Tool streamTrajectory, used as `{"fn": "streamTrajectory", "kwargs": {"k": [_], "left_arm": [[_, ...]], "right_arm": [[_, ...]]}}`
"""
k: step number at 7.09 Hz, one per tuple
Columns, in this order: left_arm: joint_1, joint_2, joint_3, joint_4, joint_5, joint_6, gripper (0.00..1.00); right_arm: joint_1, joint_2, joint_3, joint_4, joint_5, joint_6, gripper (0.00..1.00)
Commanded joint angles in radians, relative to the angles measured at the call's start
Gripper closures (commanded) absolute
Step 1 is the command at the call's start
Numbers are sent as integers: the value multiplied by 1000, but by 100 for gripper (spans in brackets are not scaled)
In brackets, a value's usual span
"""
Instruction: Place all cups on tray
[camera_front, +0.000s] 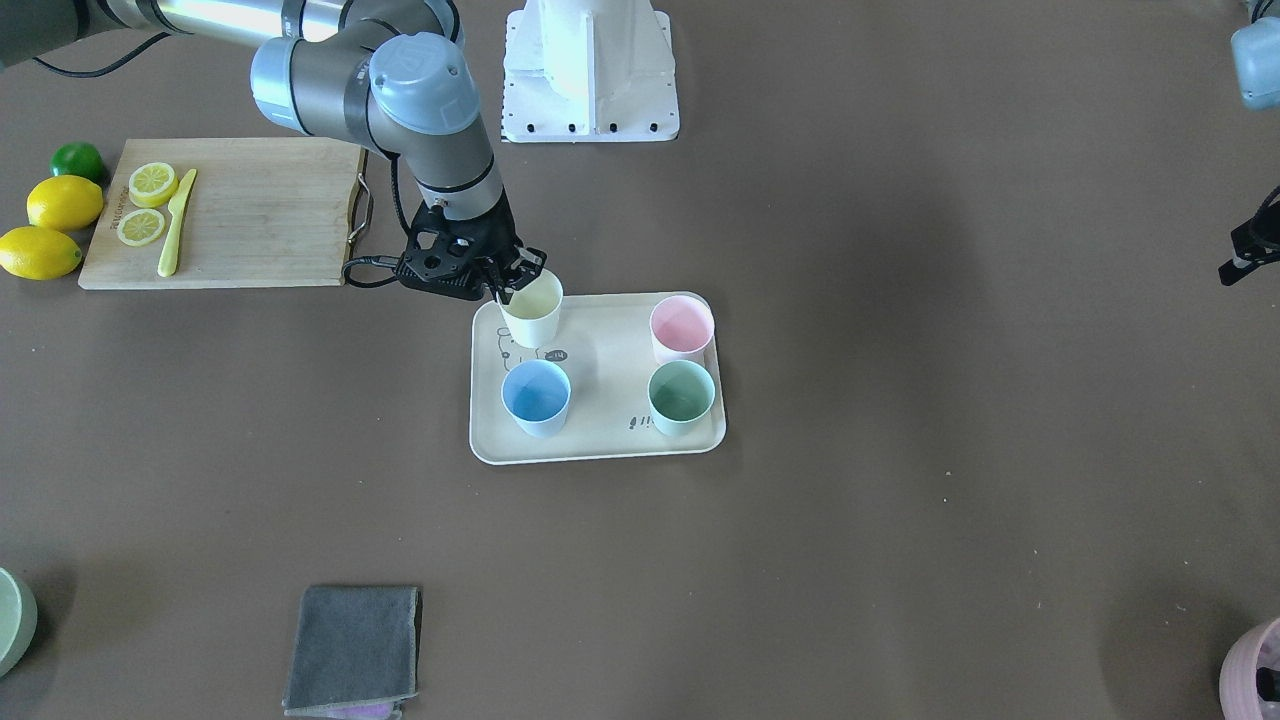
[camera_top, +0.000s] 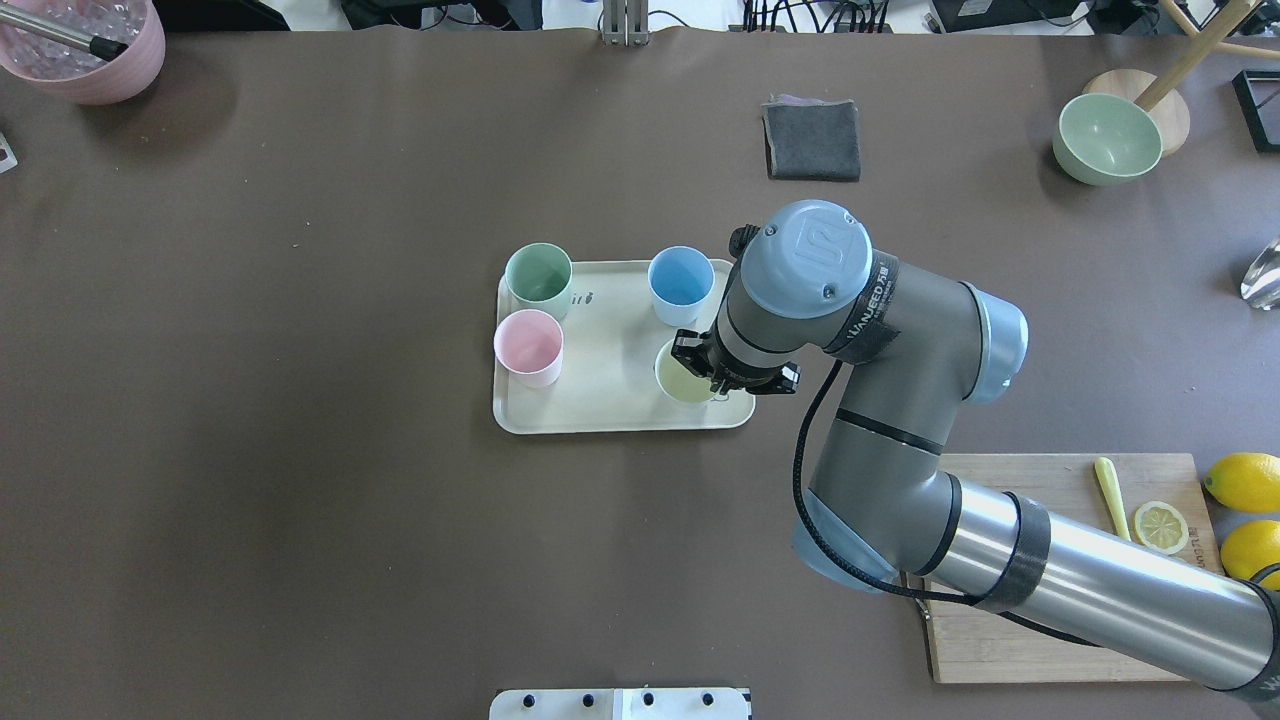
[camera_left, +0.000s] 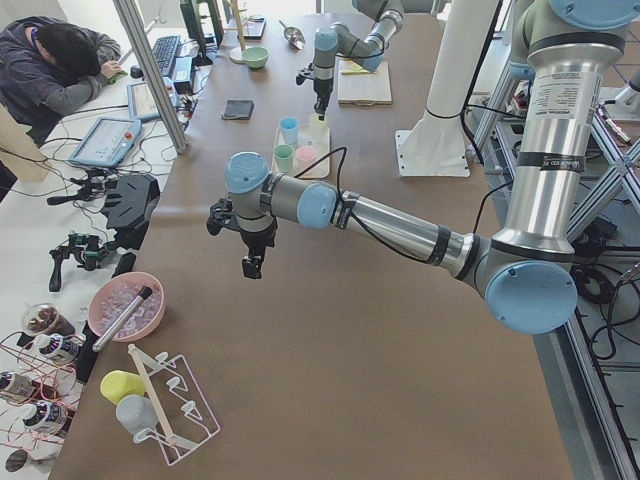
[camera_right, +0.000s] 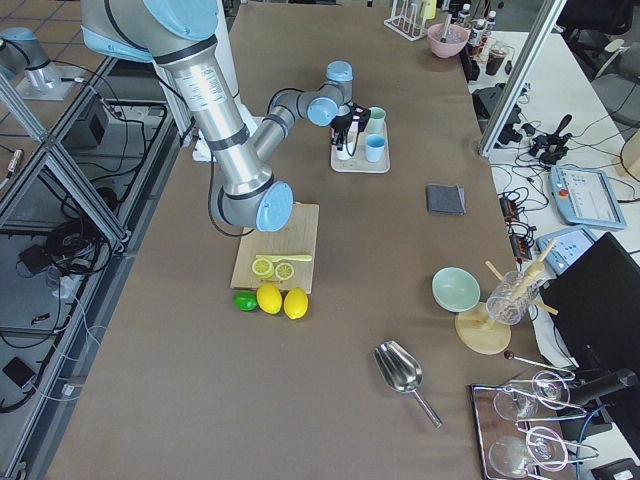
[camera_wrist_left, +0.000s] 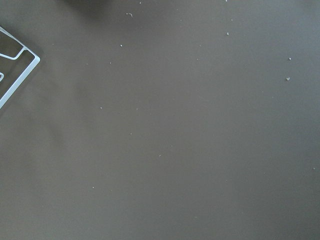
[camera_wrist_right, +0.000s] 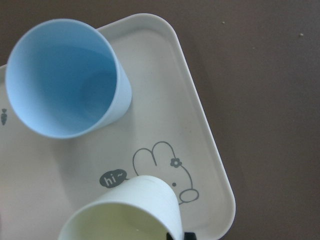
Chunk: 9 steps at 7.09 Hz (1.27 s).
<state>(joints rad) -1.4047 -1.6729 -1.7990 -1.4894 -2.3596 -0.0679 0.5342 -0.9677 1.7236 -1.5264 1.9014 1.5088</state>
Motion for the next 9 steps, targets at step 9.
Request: {"fn": "streamTrajectory", "kwargs": {"k": [9], "left_arm": [[-74, 97, 62, 33, 5, 115, 2]], "right_arm": [[468, -378, 179, -24, 235, -710, 0]]}}
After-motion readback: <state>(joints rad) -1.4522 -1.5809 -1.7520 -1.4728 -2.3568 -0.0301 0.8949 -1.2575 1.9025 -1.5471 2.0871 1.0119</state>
